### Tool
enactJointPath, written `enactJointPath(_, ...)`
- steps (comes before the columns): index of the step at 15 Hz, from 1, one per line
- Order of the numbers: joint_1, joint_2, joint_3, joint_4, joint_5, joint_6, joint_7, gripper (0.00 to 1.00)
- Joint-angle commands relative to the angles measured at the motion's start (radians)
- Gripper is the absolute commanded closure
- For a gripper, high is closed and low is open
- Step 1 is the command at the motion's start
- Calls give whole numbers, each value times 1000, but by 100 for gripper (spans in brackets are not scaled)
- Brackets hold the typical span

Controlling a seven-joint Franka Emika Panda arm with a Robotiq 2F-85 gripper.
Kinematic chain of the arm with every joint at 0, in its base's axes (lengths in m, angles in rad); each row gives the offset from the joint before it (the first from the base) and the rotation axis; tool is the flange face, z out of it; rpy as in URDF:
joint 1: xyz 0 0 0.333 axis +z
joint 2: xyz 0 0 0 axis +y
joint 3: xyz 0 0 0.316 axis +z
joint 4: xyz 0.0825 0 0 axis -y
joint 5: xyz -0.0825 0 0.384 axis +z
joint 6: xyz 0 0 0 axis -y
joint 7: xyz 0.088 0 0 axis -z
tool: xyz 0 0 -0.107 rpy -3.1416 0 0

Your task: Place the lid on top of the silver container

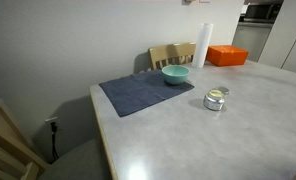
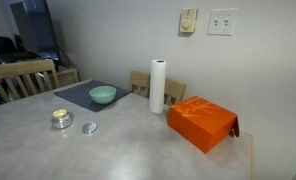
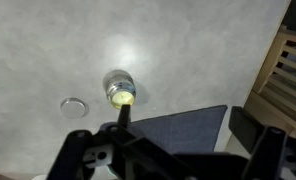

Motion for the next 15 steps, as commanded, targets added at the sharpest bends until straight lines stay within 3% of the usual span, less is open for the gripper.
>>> enactJointPath(1, 2, 2, -3, -9, -4, -4, 2, 0)
enactJointPath(5, -21, 11, -20, 8, -32, 51, -31, 0)
enactJointPath(13, -31, 62, -192, 54, -11, 221, -159, 0)
enactJointPath(14, -34, 12, -155, 29, -24, 189, -118, 0)
enactJointPath(15, -35, 13, -166, 31, -23, 190, -124, 0)
